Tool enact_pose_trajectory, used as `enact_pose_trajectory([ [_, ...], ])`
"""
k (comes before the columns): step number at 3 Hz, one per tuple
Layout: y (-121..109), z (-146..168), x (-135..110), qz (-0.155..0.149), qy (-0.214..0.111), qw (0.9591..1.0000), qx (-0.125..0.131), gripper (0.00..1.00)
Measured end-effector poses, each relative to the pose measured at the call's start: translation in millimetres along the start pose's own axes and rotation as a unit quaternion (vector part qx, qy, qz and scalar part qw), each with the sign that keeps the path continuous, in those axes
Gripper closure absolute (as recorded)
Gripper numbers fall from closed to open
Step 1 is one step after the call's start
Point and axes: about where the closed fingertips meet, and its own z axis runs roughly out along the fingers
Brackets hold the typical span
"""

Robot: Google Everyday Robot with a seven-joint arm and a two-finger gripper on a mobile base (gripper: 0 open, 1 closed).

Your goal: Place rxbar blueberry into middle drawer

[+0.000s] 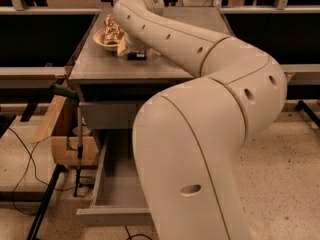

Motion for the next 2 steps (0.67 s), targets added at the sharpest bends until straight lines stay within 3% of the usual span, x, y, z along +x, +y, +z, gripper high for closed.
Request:
enact_pose_trajectory([
  [1, 2.4, 2.3, 1.1, -0.003, 0.001, 1.0, -0.001, 0.23],
  [2, 4.6, 3.9, 1.8, -0.005, 0.001, 1.0, -0.002, 0.39],
])
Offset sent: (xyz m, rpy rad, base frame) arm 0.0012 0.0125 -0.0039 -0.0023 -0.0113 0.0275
